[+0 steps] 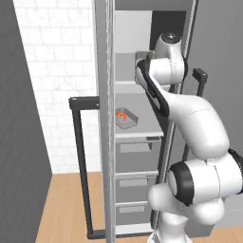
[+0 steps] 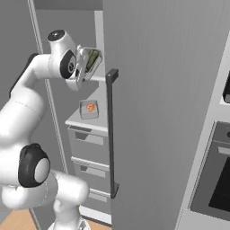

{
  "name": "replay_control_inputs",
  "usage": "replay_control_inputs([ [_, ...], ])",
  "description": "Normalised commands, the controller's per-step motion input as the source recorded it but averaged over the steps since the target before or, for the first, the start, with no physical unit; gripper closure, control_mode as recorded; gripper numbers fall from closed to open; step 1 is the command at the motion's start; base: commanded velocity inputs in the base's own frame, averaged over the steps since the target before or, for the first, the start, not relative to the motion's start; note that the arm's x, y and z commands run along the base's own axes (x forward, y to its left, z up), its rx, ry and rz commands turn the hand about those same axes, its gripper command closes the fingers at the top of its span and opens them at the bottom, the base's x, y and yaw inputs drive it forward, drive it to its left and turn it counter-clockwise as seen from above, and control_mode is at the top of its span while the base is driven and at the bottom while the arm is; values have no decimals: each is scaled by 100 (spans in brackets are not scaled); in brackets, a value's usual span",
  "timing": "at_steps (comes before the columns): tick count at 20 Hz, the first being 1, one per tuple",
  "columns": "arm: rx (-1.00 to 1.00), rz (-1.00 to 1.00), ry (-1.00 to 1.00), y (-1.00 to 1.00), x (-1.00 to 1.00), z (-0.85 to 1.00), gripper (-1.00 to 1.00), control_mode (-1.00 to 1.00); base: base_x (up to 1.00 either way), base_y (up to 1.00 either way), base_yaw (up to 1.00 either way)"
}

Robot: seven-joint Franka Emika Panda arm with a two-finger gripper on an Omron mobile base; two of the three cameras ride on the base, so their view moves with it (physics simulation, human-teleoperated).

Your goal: Take the meat container that has the shrimp and place it on the second highest rack of the freezer. Then take the vegetable container that has the avocado and cucumber and place it on the highest rack of the freezer.

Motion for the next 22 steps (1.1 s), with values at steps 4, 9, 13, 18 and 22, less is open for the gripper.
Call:
replay_control_inputs([
  [4,-2,-4,0,0,100,0,100,-100,0,0,0],
  [9,-2,-2,0,0,100,-6,100,-100,0,0,0],
  [13,-1,0,0,0,82,-14,100,-100,0,0,0],
  [18,0,0,0,-9,79,-22,-100,-100,0,0,0],
  [22,0,0,0,-15,66,-25,-100,-100,0,0,0],
])
